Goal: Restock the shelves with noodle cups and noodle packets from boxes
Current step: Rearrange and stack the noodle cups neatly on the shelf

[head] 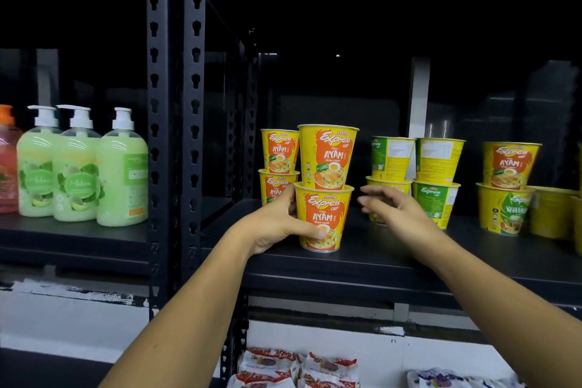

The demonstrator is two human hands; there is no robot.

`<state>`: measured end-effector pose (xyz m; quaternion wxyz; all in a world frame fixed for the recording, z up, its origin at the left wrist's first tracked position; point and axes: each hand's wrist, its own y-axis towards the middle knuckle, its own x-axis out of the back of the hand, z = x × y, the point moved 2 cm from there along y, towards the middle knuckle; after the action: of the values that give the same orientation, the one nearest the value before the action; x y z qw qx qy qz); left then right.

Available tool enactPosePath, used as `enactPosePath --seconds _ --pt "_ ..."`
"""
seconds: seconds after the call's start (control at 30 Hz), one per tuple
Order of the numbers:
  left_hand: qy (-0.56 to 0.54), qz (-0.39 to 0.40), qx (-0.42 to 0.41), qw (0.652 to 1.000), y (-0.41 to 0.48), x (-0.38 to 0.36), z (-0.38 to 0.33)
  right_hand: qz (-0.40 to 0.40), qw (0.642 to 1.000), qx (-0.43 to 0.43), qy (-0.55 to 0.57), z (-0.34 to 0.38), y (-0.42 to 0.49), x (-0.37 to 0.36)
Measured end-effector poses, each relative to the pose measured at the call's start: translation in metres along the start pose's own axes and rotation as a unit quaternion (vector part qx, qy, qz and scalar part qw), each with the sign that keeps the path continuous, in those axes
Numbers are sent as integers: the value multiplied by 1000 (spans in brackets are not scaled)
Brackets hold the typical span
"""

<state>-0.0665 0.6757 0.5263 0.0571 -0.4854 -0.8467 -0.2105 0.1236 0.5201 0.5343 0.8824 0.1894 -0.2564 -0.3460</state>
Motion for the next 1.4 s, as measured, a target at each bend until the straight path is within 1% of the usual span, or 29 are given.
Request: enactPosePath --seconds 0.1,0.17,0.3,0.43,0.63,1.0,1.4 --pt "-2 -1 2 1000 0 -1 -1 -23 998 22 56 21 5 -5" --pt "-4 -1 2 1000 -1 -1 -1 -16 996 19 91 38 12 -11" --pt "1 -5 3 1000 -1 -1 -1 31 992 -7 122 64 26 -23" --pt "3 -6 0 1000 -3 -2 -3 84 986 -23 145 75 32 -33" --pt "-3 -8 2 1000 -3 -1 -3 111 983 -13 143 74 32 -42" --pt "-4 -2 1 1000 -1 0 -1 57 995 11 84 70 31 -42" --pt "6 -4 3 1000 -1 0 -1 23 997 8 80 74 28 -46"
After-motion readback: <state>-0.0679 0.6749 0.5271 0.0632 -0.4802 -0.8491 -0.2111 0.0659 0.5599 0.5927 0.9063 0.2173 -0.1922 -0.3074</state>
